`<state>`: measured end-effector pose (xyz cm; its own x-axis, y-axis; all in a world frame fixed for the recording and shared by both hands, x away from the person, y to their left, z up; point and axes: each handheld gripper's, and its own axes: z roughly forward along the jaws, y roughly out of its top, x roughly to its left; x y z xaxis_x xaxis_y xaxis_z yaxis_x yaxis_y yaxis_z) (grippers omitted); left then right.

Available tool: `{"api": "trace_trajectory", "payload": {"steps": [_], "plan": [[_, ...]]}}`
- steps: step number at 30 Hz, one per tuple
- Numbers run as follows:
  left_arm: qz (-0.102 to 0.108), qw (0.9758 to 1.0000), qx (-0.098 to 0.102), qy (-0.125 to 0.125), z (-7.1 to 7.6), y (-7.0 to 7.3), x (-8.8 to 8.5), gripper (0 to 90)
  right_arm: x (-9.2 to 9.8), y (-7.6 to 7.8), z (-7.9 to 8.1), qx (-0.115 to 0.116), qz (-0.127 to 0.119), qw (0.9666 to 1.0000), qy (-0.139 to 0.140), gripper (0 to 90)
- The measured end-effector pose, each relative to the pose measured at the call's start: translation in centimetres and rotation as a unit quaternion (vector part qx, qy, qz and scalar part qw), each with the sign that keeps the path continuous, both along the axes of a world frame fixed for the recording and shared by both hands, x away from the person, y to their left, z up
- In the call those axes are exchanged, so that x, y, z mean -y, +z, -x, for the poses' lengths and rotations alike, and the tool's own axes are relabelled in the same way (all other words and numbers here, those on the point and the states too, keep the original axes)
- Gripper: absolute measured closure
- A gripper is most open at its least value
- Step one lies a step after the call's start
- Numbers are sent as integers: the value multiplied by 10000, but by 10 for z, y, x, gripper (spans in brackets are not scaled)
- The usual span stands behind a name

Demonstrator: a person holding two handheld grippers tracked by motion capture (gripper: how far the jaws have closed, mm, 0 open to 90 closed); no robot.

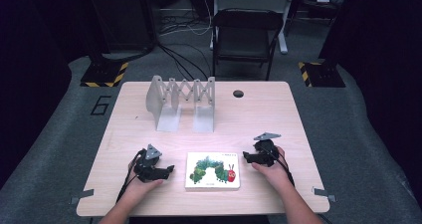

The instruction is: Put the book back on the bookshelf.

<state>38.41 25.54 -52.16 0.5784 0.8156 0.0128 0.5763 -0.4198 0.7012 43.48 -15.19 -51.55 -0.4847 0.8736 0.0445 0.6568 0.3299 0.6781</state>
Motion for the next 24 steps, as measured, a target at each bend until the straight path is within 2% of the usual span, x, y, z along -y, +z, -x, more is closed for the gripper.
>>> {"api": "trace_trajectory", "payload": {"steps": [2, 4, 5, 6, 7, 8, 9, 13, 16, 18, 19, 20, 21, 24], "plan": [[74, 9999, -102, -50, 0, 2, -1, 283, -3, 1, 1, 25, 159, 9998, 74, 365], [91, 9998, -176, -94, 1, 3, -2, 323, -5, 2, 1, -10, 189, 9997, 137, 390], [126, 9997, -189, -33, 2, 3, -1, 329, -6, 2, 1, -42, 191, 9997, 147, 399], [78, 9996, -274, -65, 3, 5, -3, 331, -6, 3, 0, -32, 239, 9995, 201, 404], [120, 9994, -328, -38, 3, 6, -3, 331, -7, 3, 1, -33, 238, 9996, 158, 410], [165, 9994, -320, 14, 4, 5, -3, 328, -7, 3, 1, -43, 254, 9995, 170, 413], [78, 9994, -330, -37, 4, 6, -4, 323, -7, 3, 0, -17, 281, 9994, 208, 418], [231, 9995, -204, -33, 5, 6, -3, 309, -9, 3, 1, -22, 289, 9994, 162, 405], [168, 9997, -131, -86, 8, 8, -3, 287, -10, 3, 3, 26, 326, 9992, 218, 406], [213, 9997, -120, -61, 9, 9, -1, 304, -12, 4, 4, 34, 249, 9994, 241, 408], [172, 9995, -237, -113, 11, 12, -1, 315, -12, 6, 5, 15, 194, 9994, 289, 411], [173, 9994, -270, -129, 12, 13, 0, 322, -12, 8, 5, 58, 162, 9994, 301, 423], [184, 9991, -357, -151, 12, 15, 0, 321, -13, 10, 5, 0, 83, 9996, 277, 437], [429, 9979, -464, -150, 14, 18, 3, 305, -14, 17, 7, -106, 18, 9993, 368, 466]]}}
